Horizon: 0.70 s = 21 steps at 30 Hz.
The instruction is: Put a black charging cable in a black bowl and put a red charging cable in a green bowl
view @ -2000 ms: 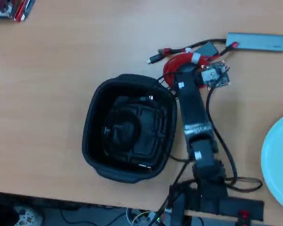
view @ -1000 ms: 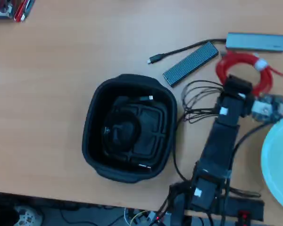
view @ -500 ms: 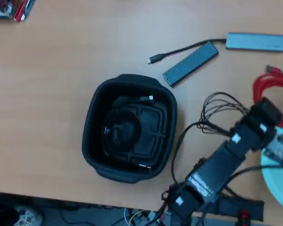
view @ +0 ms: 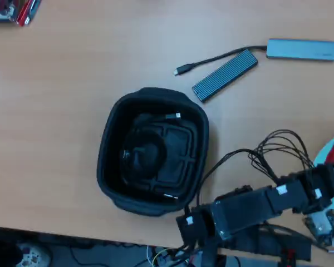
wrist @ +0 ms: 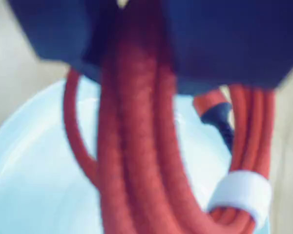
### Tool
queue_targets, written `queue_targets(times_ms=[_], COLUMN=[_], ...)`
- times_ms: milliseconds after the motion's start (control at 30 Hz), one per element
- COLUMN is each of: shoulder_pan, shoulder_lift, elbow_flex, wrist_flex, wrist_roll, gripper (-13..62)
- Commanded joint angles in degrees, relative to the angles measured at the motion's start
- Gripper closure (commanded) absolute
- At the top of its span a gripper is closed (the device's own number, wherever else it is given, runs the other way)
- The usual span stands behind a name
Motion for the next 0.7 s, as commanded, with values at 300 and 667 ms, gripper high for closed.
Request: queue_targets(times_ms=[300, 667], shoulder_pan=[2.8, 2.0], shoulder_lift=[0.0, -10.4], elbow_flex=[0.9, 3.9], wrist_flex=[-12.6, -22.4], wrist_roll=[0.4, 1.0], gripper=[55.9, 55.5])
